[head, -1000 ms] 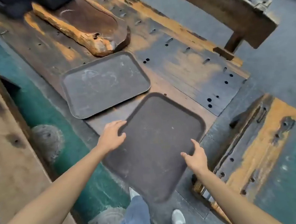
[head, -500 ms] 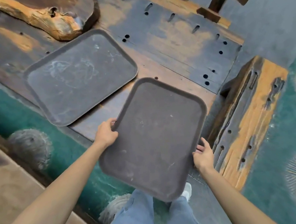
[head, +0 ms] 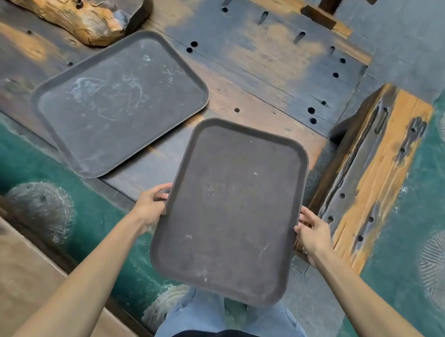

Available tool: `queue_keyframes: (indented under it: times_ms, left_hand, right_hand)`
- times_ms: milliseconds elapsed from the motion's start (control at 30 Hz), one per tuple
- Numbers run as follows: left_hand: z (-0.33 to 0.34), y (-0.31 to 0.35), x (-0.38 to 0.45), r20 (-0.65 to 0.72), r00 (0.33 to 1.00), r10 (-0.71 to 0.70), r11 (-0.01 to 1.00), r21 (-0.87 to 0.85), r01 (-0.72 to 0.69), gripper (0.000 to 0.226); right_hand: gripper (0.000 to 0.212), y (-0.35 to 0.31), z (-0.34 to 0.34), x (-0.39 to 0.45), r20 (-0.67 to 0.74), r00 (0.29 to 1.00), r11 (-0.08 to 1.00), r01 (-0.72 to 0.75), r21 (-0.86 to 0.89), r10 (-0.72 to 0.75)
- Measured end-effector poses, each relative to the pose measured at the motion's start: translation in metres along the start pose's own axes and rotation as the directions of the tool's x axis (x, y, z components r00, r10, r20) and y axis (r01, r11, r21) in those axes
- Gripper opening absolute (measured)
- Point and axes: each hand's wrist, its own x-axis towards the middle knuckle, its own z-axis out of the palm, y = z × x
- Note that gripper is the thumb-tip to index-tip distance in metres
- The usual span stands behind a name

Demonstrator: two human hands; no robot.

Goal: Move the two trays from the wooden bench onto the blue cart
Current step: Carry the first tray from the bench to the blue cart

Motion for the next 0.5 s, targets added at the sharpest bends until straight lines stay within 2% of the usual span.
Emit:
queue_keyframes:
  times_ms: [100, 233, 267, 433, 500]
  left_hand:
    - [0.002, -0.017, -0.016, -0.02, 0.998, -0.06, 0.991, -0.121, 0.057, 0.063]
    - [0.007, -0.037, -0.044, -0.047, 0.986, -0.161, 0.955, -0.258, 0.144, 0.025]
    - [0.008, -0.043, -0.052, -0.047, 0.985, -0.164, 0.947, -0.286, 0.144, 0.023]
    - [0.017, -0.075, -0.105, -0.09, 0.974, -0.207, 0.851, -0.507, 0.134, 0.047]
    - [0.024, -0.09, -0.13, -0.113, 0.965, -0.235, 0.801, -0.585, 0.126, 0.053]
  right_hand:
    - [0.066, -0.005, -0.011, -0.004, 0.098, 0.995, 1.0, 0.018, 0.012, -0.019]
    - [0.061, -0.019, -0.029, -0.01, 0.214, 0.977, 1.0, -0.01, 0.004, 0.009]
    - [0.059, -0.021, -0.033, -0.009, 0.254, 0.967, 1.0, -0.027, 0.008, 0.024]
    - [0.025, -0.036, -0.046, -0.007, 0.441, 0.891, 0.989, -0.142, 0.036, 0.111]
    - [0.027, -0.038, -0.05, -0.008, 0.475, 0.871, 0.987, -0.156, 0.023, 0.127]
